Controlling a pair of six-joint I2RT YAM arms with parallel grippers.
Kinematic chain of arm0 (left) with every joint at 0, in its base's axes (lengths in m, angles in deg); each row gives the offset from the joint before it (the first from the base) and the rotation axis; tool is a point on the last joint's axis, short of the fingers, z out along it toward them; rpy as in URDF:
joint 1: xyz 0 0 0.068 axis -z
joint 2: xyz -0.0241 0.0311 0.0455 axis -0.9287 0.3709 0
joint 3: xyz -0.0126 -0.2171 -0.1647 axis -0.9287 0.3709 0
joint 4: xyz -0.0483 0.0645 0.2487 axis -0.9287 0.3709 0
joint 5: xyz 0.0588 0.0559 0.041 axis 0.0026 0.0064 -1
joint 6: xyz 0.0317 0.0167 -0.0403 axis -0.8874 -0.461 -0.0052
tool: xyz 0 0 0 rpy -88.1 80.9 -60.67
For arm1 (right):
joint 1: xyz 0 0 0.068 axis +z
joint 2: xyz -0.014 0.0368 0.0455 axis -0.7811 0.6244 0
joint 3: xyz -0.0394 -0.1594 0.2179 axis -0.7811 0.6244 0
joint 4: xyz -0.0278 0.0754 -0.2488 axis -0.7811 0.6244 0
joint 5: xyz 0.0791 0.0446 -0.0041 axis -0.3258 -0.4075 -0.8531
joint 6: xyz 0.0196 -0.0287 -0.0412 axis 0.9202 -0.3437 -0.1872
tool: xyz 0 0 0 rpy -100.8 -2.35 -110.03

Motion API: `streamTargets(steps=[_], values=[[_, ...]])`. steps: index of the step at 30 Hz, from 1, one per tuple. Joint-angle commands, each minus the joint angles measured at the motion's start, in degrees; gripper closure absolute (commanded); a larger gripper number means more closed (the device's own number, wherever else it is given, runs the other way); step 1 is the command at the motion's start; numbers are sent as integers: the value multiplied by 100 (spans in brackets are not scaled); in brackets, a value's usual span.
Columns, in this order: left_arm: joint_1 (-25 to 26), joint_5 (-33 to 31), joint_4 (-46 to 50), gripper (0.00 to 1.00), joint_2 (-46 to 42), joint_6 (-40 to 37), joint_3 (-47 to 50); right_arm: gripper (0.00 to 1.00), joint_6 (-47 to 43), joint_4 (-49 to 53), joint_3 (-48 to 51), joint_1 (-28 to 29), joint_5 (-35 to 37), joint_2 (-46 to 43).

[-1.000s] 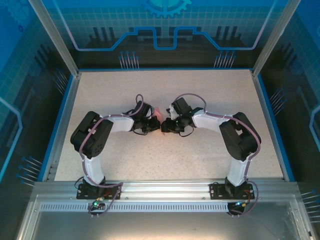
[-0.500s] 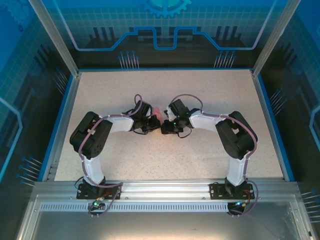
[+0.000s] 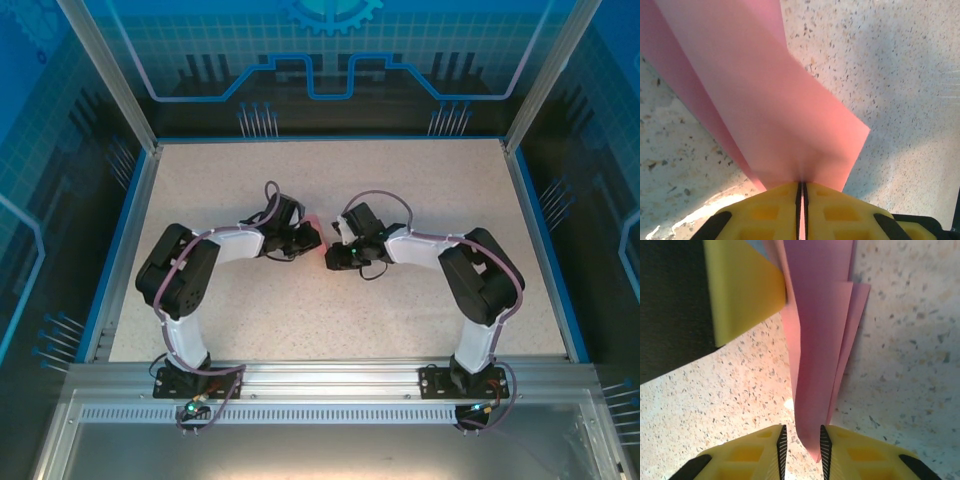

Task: Fold a paper plane with a square sheet of paper (pick it up from the middle)
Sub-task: Fold the wing for the fifth time at the center of the table.

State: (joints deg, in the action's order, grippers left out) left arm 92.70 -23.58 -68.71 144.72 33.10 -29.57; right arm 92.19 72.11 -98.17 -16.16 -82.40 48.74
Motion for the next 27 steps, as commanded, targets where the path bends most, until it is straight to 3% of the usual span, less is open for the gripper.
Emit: streamTargets(steps=[1,19,27], values=[[-108,41,-1,85,-162,-232,-161,71,-303,-46,-55,101,294,-111],[-215,190,128,85,172,-360,-503,70,-703,136,-712,321,618,620],[-226,188,173,85,215,-409,-556,88,-700,48,-641,306,634,655]])
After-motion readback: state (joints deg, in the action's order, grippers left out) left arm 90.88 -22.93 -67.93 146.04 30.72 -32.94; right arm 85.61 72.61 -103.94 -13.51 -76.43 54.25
